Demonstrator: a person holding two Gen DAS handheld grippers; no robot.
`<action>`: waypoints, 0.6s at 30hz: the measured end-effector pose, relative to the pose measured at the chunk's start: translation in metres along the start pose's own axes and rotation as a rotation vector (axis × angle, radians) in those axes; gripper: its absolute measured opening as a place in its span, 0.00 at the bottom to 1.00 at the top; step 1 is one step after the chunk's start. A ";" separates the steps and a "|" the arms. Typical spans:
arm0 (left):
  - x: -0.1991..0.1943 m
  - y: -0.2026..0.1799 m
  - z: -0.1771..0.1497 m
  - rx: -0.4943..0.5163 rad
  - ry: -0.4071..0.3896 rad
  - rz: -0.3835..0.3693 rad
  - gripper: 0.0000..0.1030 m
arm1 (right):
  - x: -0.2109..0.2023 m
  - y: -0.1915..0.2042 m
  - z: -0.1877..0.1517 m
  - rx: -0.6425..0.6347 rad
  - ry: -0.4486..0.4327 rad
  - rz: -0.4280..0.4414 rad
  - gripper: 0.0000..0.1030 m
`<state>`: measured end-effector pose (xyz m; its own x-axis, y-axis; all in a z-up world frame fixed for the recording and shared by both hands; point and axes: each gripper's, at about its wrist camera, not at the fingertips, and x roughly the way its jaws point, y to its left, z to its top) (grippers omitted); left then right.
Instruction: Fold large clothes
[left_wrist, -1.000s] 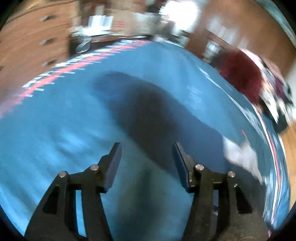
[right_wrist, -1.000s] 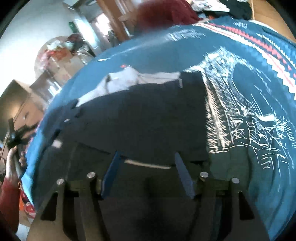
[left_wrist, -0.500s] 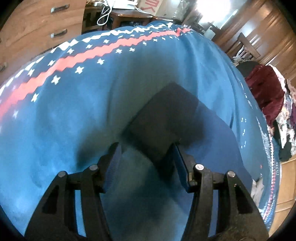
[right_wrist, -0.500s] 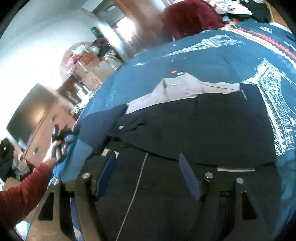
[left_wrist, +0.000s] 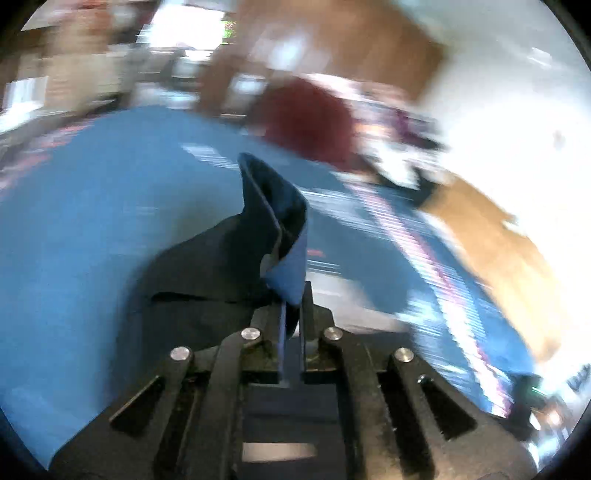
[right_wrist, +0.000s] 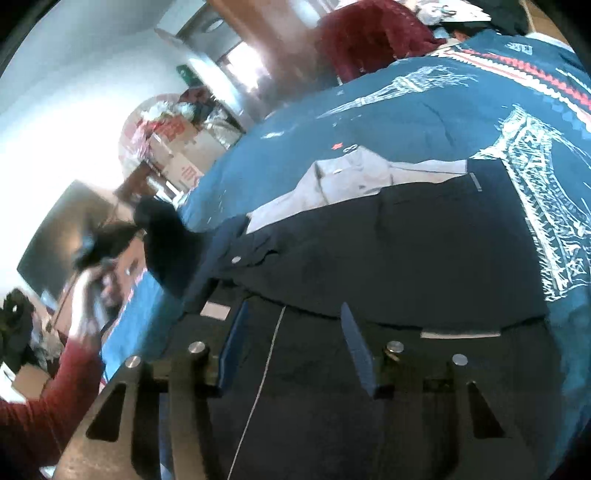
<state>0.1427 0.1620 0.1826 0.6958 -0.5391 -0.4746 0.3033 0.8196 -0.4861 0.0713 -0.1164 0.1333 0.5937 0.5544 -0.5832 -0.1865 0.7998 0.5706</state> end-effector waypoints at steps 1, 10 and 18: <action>0.022 -0.036 -0.016 0.009 0.044 -0.090 0.09 | -0.002 -0.005 0.001 0.013 -0.006 0.004 0.56; 0.043 -0.064 -0.110 -0.030 0.261 -0.172 0.25 | 0.005 -0.075 0.015 0.190 -0.003 0.026 0.57; -0.020 0.076 -0.106 -0.245 0.137 0.151 0.29 | 0.070 -0.096 0.021 0.253 0.167 0.041 0.57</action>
<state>0.0824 0.2141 0.0775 0.6220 -0.4499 -0.6408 0.0260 0.8298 -0.5574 0.1467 -0.1587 0.0498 0.4486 0.6323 -0.6316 0.0053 0.7048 0.7094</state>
